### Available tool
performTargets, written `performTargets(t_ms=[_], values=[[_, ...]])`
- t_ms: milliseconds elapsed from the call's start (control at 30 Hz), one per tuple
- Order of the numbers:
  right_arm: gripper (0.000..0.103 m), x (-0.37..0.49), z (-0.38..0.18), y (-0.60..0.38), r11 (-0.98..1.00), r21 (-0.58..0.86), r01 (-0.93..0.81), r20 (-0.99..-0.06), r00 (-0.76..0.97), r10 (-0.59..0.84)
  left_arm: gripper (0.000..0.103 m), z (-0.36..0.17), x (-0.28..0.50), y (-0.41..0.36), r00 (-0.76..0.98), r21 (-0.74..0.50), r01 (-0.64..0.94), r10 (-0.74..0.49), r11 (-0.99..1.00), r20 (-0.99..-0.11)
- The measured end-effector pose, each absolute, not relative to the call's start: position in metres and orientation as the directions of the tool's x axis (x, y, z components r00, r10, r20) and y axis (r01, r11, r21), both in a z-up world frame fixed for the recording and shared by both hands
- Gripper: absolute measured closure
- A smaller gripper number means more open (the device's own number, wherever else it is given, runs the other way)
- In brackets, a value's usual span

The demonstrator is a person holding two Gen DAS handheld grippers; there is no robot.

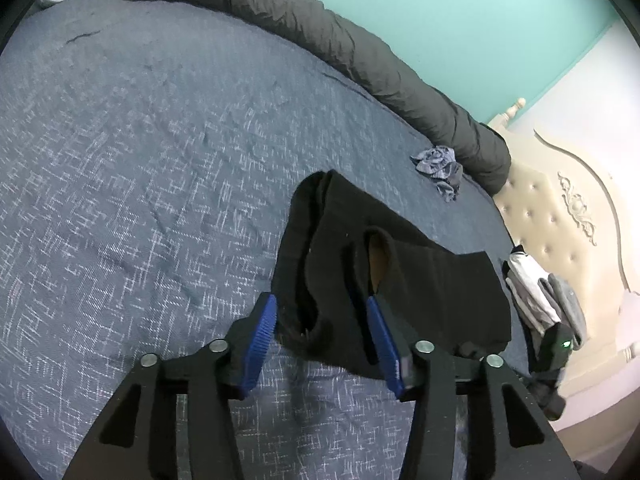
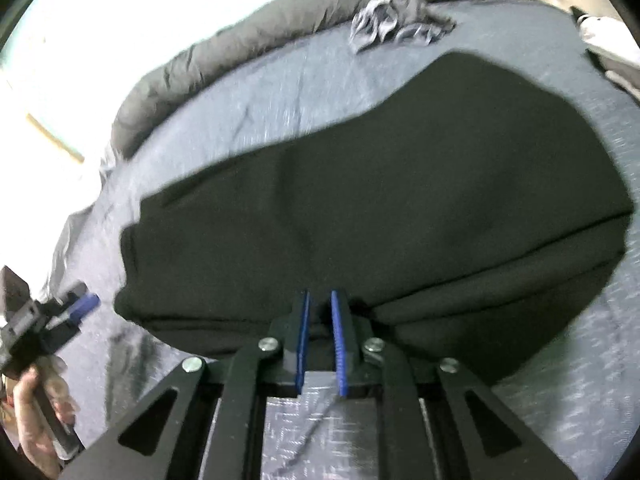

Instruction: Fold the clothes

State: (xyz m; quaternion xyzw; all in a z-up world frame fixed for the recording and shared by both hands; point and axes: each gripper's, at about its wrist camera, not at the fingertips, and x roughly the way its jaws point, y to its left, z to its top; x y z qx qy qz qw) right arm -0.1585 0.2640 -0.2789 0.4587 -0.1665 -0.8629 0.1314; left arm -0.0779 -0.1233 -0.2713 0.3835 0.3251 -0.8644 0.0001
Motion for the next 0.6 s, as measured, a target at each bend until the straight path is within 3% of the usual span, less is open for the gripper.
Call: performTargets(t_ms=[433,600], values=[[0.092,-0.129,-0.267,0.344,-0.9,0.434,-0.033,-0.679,-0.669,-0.303,0.034,-0.303,-0.061,-0.089,-0.624,-0.597,0.291,0.325,-0.747,-0.711],[0.092,-0.124,-0.273,0.361,-0.874,0.484,-0.037,-0.654,-0.679,-0.333,0.033,-0.308,-0.065,-0.076,-0.631,-0.615,0.334,0.315,-0.714,-0.709]])
